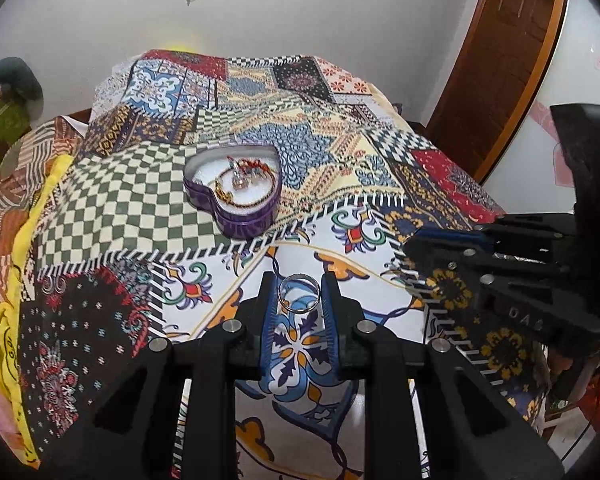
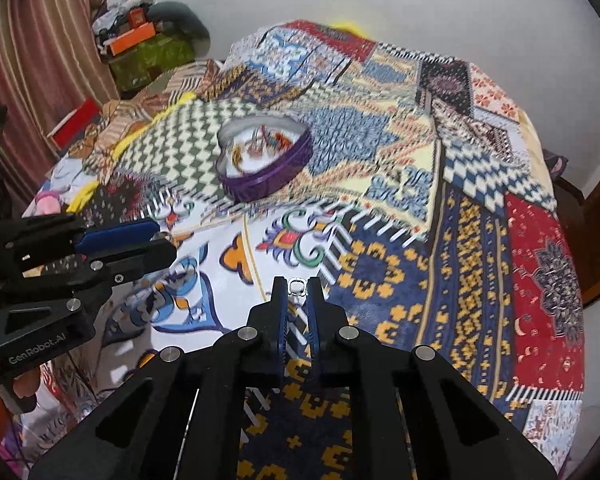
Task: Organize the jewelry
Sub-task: 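Carry both pieces to the purple tin and open both tools inside it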
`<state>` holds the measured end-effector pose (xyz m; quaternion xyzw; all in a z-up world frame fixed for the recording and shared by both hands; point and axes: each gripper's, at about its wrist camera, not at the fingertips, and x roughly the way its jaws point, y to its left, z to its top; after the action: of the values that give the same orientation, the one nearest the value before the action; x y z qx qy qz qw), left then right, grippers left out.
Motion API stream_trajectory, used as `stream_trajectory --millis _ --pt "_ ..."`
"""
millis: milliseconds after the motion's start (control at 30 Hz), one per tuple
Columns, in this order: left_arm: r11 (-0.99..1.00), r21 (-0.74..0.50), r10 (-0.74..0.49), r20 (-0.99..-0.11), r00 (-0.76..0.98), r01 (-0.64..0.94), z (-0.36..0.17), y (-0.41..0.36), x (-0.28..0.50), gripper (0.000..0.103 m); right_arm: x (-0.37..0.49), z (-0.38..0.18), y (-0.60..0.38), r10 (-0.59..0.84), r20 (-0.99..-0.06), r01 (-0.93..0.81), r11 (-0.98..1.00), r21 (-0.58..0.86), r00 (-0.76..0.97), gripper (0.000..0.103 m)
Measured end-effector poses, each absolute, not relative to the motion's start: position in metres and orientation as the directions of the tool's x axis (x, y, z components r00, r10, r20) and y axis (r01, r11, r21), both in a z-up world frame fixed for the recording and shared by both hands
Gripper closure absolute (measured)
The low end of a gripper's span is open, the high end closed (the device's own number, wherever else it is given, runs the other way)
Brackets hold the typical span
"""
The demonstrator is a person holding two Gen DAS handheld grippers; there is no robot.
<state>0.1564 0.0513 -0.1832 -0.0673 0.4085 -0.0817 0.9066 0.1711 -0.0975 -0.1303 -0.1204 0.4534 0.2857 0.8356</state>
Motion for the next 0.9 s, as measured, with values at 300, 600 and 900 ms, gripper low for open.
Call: stream_trajectory --millis 300,600,900 --pt "0.98 -0.181 -0.184 -0.692 0.698 0.079 -0.161 0.063 0.161 0.082 0.173 -0.093 -0.097 0.416 -0.764 -0.583 0.81 0.065 0.493 0.095" --pt "0.989 -0.131 -0.141 -0.656 0.741 0.072 -0.141 0.071 0.173 0.082 0.182 -0.071 -0.086 0.457 -0.716 -0.594 0.801 0.073 0.528 0.095" --pt "0.989 -0.134 -0.135 -0.653 0.745 0.062 -0.144 0.082 0.193 0.082 0.201 -0.072 -0.07 0.48 -0.707 -0.605 0.791 0.092 0.52 0.095"
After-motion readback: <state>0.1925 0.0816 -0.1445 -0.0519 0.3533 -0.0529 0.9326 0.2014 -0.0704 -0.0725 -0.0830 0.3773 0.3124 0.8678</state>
